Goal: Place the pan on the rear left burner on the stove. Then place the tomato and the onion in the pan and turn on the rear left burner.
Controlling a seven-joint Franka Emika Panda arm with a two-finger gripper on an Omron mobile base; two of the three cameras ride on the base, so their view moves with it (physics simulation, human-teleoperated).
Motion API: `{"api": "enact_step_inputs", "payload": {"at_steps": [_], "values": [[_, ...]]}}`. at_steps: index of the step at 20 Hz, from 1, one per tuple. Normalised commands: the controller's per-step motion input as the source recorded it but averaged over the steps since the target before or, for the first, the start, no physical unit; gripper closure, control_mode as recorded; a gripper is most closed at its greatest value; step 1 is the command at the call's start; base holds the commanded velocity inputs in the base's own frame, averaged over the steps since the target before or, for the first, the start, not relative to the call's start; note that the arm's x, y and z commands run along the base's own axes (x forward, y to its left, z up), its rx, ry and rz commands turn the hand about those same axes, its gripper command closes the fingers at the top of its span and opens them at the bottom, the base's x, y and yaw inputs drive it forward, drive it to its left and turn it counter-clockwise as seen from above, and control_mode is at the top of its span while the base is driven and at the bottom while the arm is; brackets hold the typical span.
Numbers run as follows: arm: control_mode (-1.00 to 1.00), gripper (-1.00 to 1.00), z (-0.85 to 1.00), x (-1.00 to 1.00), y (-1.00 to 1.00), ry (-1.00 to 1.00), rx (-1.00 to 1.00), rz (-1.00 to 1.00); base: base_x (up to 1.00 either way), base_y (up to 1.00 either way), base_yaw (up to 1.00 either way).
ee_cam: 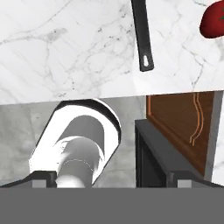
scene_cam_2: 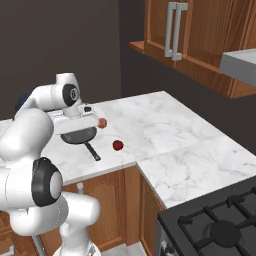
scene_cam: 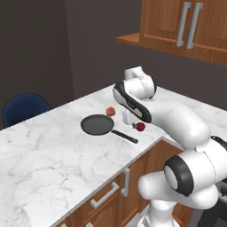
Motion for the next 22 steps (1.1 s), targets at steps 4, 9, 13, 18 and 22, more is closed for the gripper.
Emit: {"api": "enact_step_inputs", "payload": {"at_steps": [4,9,13,18,22], "values": [[-1.0,-1.0,-0.25,0.0,-0.01,0.02,0.17,0.13,0.0,0.0,0.0],[-1.0,-1.0,-0.19,-0.01,0.04,0.0,0.07,0.09,0.0,0.0,0.0],[-1.0,-1.0,-0.13,0.0,0.03,0.0,0.05,0.09,0.0,0.0,0.0],[-1.0,-1.0,-0.1,0.0,0.01,0.0,0.01,0.09,0.0,0.0,0.0],[-1.0,-1.0,-0.12,0.0,0.02,0.0,0.01,0.0,0.0,0.0,0.0]]}}
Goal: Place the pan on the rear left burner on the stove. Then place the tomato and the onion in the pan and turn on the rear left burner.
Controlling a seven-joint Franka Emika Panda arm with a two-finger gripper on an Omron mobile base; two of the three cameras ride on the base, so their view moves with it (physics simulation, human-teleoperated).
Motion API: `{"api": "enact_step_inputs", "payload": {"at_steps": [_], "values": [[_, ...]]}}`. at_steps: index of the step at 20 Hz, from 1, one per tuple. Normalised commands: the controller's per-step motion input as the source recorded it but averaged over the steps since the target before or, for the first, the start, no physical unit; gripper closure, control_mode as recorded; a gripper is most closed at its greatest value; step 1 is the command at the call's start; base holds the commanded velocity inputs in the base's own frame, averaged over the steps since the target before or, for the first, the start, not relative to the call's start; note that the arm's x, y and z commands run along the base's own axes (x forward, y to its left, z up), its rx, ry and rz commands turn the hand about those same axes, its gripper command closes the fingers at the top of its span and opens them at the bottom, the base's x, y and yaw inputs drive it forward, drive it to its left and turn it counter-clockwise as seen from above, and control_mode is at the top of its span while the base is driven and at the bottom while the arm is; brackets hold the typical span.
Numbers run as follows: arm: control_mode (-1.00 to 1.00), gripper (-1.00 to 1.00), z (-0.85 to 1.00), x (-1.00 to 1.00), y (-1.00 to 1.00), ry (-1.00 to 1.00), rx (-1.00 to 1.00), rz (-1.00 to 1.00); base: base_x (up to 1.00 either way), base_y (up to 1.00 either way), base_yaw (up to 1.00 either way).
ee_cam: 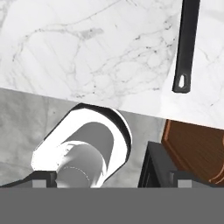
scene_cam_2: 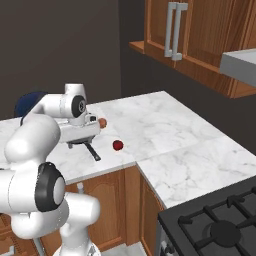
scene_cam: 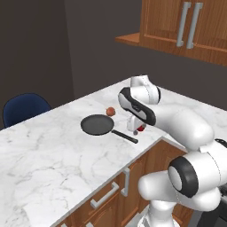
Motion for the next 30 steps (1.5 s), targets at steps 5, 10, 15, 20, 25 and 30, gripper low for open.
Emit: {"api": "enact_step_inputs", "payload": {"at_steps": [5,10,15,20,25,30], "values": [[-1.0,-1.0,-0.11,0.0,0.06,0.0,0.01,-0.11,0.0,0.0,0.0],[-1.0,-1.0,-0.15,0.0,0.0,0.0,0.05,-0.1,0.0,0.0,0.0],[-1.0,-1.0,-0.23,0.03,0.0,-0.02,0.01,-0.04,0.0,0.0,0.0],[-1.0,-1.0,-0.23,0.05,0.0,-0.03,0.0,0.0,0.0,0.0,0.0],[-1.0,-1.0,-0.18,0.1,0.02,-0.03,0.0,0.0,0.0,0.0,0.0],[-1.0,-1.0,-0.04,0.24,0.07,-0.09,0.0,0.0,0.0,0.0,0.0]]}}
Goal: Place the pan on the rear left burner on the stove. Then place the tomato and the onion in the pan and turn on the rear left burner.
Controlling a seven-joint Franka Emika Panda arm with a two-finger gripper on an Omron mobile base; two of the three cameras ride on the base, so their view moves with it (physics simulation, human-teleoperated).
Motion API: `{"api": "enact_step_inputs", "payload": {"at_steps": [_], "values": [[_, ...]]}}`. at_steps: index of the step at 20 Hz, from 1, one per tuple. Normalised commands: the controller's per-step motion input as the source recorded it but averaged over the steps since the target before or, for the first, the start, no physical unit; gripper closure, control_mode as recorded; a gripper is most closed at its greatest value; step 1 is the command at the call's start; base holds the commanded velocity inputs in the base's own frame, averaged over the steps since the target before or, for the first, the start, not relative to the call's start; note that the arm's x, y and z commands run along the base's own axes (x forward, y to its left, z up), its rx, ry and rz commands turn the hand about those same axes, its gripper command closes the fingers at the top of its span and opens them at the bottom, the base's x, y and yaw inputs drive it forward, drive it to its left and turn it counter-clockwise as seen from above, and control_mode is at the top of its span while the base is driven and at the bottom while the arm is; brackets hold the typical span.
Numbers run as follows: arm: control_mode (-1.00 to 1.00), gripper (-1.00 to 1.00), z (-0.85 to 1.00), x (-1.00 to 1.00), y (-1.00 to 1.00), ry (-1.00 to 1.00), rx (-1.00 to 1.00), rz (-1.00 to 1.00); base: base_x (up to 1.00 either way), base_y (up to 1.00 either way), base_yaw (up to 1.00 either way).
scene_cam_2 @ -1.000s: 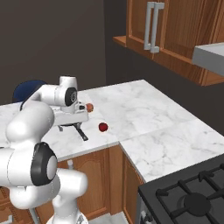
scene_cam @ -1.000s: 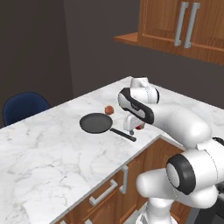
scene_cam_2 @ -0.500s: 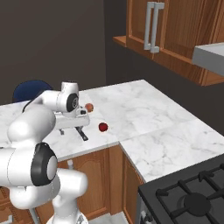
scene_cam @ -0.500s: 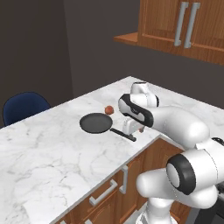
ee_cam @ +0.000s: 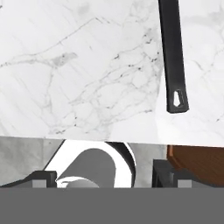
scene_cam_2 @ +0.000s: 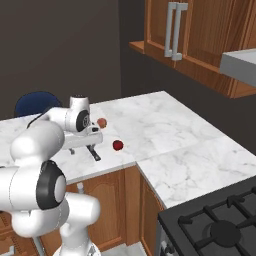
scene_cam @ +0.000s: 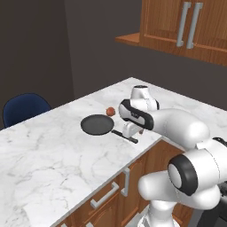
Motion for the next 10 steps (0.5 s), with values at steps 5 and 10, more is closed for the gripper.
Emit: {"api": "enact_step_inputs", "payload": {"at_steps": [5,10], "values": [[-1.0,-1.0,-0.04,0.27,0.04,-0.09,0.0,0.0,0.0,0.0,0.0],[-1.0,-1.0,-0.19,0.24,0.02,-0.01,0.0,0.0,0.0,0.0,0.0]]}}
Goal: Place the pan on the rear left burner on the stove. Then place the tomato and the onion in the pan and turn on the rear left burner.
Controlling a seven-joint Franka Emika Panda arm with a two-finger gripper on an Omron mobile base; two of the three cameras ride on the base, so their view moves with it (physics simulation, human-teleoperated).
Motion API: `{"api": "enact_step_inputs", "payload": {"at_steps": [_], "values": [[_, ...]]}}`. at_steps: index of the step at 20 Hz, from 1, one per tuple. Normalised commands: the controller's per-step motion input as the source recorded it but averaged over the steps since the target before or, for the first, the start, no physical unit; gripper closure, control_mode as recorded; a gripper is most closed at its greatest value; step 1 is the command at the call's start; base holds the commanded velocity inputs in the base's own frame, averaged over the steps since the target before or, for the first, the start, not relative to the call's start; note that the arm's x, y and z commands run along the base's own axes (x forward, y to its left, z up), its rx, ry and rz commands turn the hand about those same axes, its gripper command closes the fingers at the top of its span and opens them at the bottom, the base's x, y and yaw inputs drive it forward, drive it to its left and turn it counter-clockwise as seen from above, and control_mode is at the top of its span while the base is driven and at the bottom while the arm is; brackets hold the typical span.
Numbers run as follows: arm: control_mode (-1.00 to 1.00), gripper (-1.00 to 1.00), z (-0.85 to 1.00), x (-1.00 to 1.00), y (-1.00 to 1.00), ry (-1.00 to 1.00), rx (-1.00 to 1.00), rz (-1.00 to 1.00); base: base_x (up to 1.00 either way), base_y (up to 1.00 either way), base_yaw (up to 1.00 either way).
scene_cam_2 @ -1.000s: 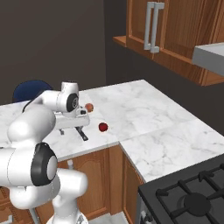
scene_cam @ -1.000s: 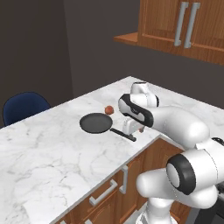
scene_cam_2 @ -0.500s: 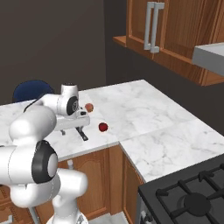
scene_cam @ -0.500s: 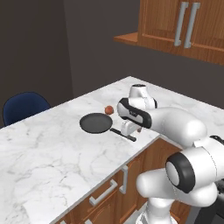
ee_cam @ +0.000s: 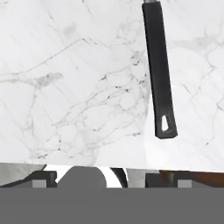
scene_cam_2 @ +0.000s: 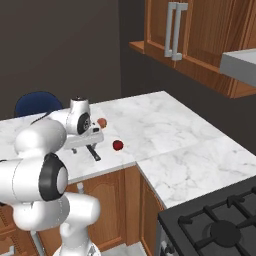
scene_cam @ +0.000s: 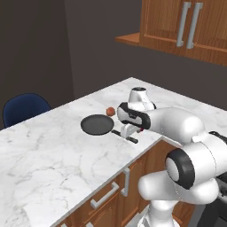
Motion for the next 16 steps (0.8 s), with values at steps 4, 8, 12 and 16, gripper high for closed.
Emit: {"api": "enact_step_inputs", "payload": {"at_steps": [4,8,12,16], "values": [[-1.0,-1.0,-0.26,0.26,0.04,0.0,0.0,0.0,0.0,0.0,0.0],[-1.0,-1.0,-0.17,0.3,0.03,0.0,0.0,0.0,0.0,0.0,0.0],[-1.0,-1.0,-0.17,0.31,0.03,0.0,0.0,0.0,0.0,0.0,0.0],[-1.0,-1.0,-0.23,0.3,0.04,0.0,0.0,0.0,0.0,0.0,0.0]]}}
